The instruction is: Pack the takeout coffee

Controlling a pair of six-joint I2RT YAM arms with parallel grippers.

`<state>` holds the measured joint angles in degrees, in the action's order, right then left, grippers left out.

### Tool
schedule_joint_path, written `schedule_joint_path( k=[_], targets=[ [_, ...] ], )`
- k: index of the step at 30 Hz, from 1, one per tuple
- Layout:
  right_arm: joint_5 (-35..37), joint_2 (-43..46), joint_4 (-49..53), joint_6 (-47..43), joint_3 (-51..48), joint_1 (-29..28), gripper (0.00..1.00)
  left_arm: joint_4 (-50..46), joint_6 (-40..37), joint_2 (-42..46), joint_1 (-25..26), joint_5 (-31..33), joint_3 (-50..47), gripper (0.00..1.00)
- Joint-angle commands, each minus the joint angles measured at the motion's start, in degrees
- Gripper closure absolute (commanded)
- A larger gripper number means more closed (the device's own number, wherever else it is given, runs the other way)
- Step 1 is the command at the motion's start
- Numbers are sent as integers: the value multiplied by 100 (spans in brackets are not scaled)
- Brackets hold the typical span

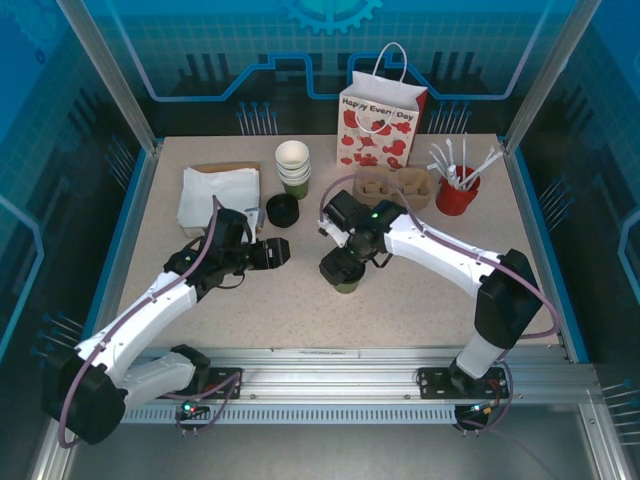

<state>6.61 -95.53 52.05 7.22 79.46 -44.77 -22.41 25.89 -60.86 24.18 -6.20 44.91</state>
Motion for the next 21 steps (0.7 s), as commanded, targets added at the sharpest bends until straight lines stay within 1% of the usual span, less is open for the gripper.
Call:
schedule_joint_path(
  k=[1, 9, 14, 18, 19, 21],
  targets=[
    [12, -80, 117, -85, 42, -69, 0, 1, -92, 4, 29, 88, 151, 31],
    [-84, -100, 157, -81, 137, -66, 0, -30, -126, 14, 34, 109, 173, 30],
    [-155, 173, 135, -107, 227, -65, 0, 55, -106, -73, 34, 55, 140, 30],
    [-456, 582, 26, -76, 164, 30, 0, 357, -38, -176, 49, -586, 71, 30],
    [-559, 705, 17, -55, 120, 121, 0, 459, -23, -176, 65, -780, 37, 30],
    [-872, 926, -34, -6, -59, 391, 0, 609, 24, -154, 150, -933, -15, 30]
  ],
)
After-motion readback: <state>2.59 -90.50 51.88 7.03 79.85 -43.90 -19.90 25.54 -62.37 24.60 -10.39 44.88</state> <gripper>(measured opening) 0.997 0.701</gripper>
